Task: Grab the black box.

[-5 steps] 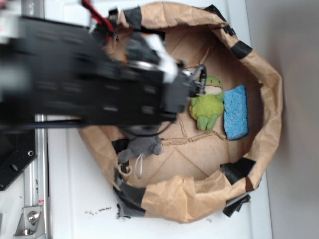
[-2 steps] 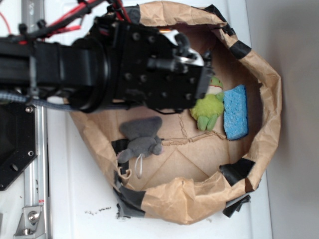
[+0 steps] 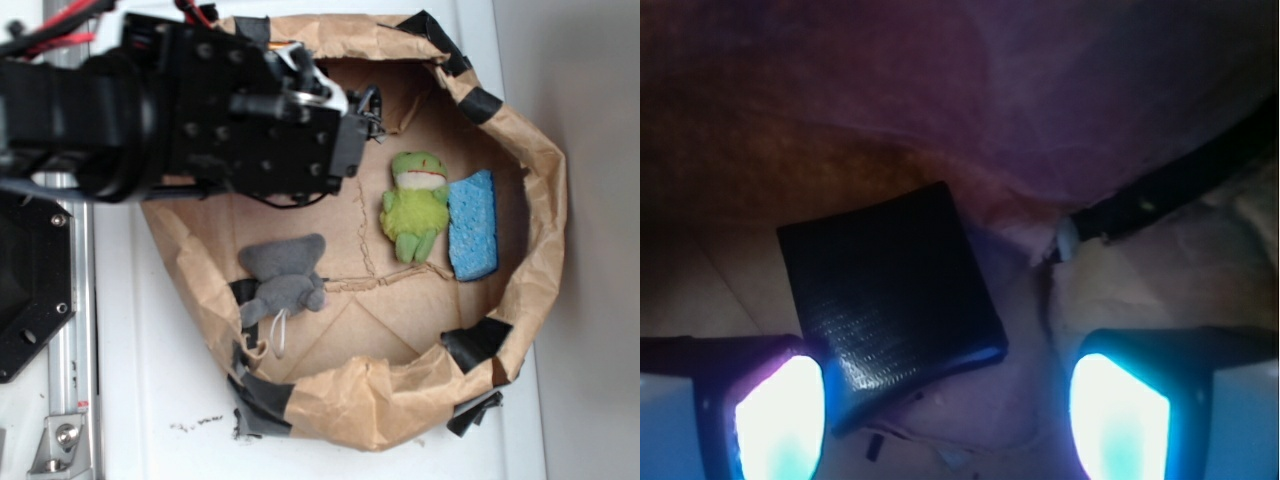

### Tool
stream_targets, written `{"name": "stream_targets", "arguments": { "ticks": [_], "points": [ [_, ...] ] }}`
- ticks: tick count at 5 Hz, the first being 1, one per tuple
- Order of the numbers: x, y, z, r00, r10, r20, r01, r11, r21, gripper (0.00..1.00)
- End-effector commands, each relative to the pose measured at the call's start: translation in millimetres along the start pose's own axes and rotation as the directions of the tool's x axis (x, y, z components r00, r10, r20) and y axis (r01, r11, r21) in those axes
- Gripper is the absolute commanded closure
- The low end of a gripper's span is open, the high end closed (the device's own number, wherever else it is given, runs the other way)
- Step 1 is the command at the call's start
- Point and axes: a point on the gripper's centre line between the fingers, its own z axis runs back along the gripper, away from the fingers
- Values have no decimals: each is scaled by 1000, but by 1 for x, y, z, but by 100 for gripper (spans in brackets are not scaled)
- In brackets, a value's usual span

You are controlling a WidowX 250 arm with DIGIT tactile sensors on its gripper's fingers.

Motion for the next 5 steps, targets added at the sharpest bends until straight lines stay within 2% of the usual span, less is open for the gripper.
{"name": "stream_targets", "arguments": {
  "ticks": [1, 2, 3, 4, 5],
  "points": [
    [14, 15, -1, 998, 64, 17, -63, 998, -26, 0],
    [19, 10, -16, 999, -9, 49, 14, 995, -103, 0],
    [28, -1, -36, 995, -60, 76, 68, 991, -112, 0],
    [28, -3, -39, 995, -43, 88, 51, 995, -89, 0],
    [27, -7, -32, 998, -31, 63, 37, 995, -97, 0]
  ]
}}
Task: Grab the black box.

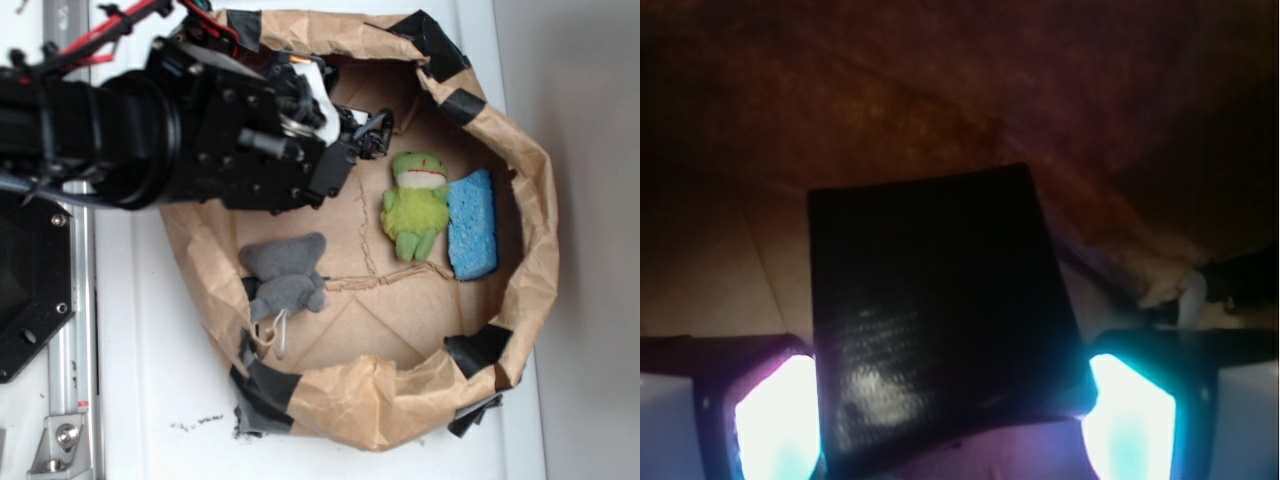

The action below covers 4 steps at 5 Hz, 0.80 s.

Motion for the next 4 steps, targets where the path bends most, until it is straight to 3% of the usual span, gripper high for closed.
{"name": "stream_targets", "arguments": {
  "ticks": [1, 4],
  "points": [
    [9, 4, 12, 992, 122, -27, -123, 992, -29, 100],
    [14, -3, 30, 993, 107, -42, -110, 992, -62, 100]
  ]
}}
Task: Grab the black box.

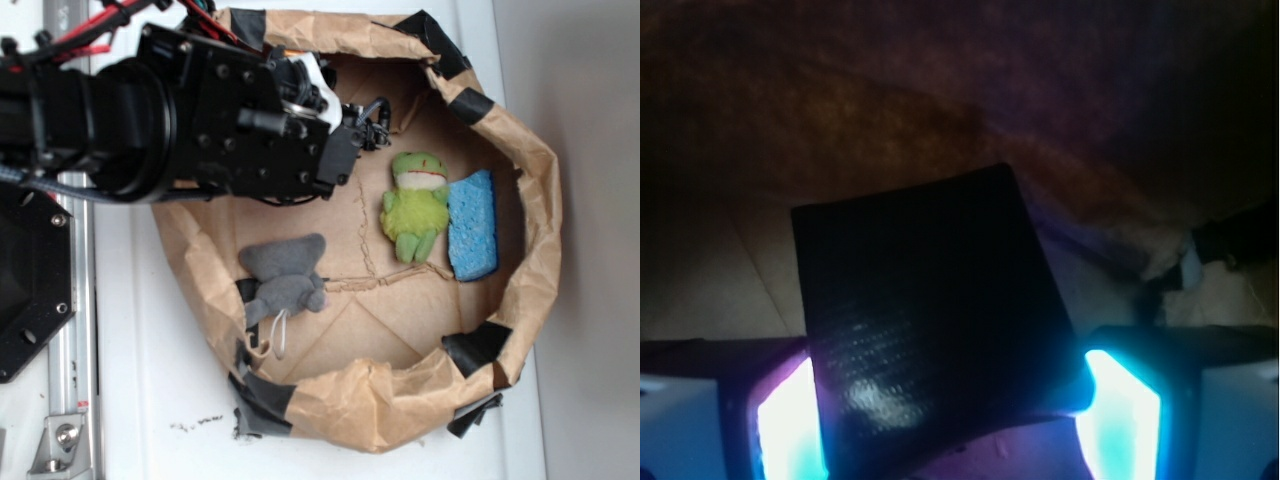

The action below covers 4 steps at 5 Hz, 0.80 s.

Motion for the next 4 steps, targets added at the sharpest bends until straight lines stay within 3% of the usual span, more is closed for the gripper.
{"name": "stream_targets", "arguments": {
  "ticks": [1, 2, 3, 4],
  "points": [
    [12, -27, 68, 977, -155, -146, 114, 959, -259, 100],
    [-6, -48, 100, 875, -399, -274, 306, 894, -327, 100],
    [-10, -53, 121, 777, -543, -320, 402, 818, -410, 100],
    [4, -43, 126, 666, -654, -359, 525, 753, -397, 100]
  ]
}}
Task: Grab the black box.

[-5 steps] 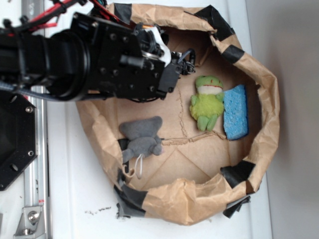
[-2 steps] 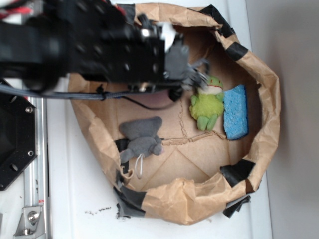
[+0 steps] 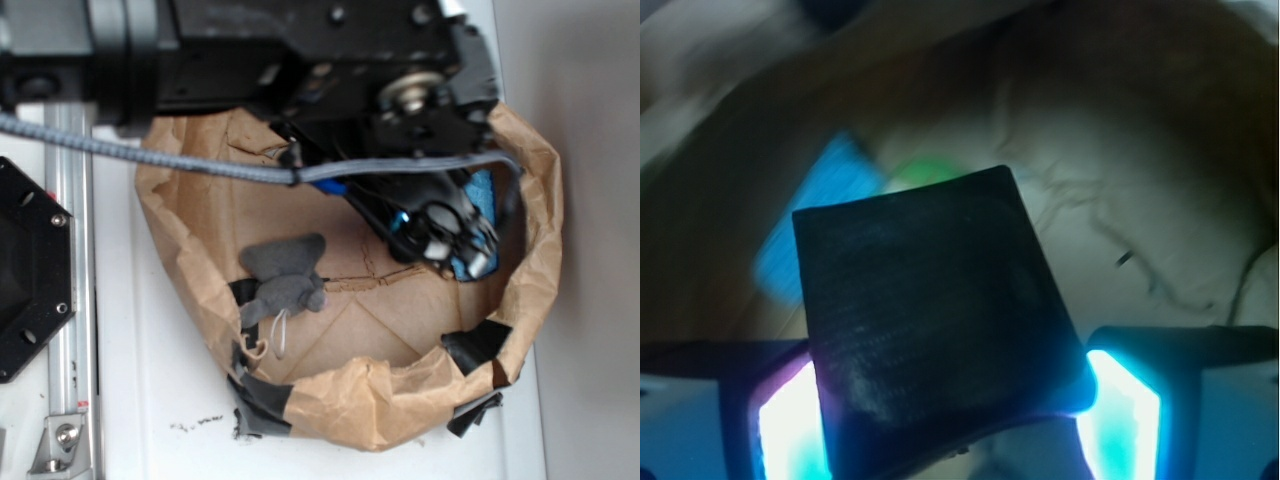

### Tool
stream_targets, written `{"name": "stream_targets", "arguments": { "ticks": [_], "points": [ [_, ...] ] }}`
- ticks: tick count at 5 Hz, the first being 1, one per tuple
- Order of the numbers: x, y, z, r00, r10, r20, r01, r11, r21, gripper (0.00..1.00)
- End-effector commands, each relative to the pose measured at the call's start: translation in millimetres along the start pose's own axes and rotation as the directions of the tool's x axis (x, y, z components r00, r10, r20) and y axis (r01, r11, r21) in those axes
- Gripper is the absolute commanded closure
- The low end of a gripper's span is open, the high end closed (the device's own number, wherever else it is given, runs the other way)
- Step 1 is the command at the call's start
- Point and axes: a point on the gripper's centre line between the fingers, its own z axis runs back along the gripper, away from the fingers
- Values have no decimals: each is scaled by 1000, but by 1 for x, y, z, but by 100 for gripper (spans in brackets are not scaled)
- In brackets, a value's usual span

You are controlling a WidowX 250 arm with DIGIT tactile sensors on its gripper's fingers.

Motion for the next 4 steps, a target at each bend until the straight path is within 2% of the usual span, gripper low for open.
{"name": "stream_targets", "arguments": {
  "ticks": [1, 2, 3, 4],
  "points": [
    [2, 29, 36, 981, -191, 16, 188, 973, 132, 100],
    [0, 39, 47, 986, -154, 66, 143, 978, 154, 100],
    [-10, 39, 45, 977, -206, 50, 199, 972, 127, 100],
    [-11, 37, 42, 978, -204, 49, 196, 972, 127, 100]
  ]
}}
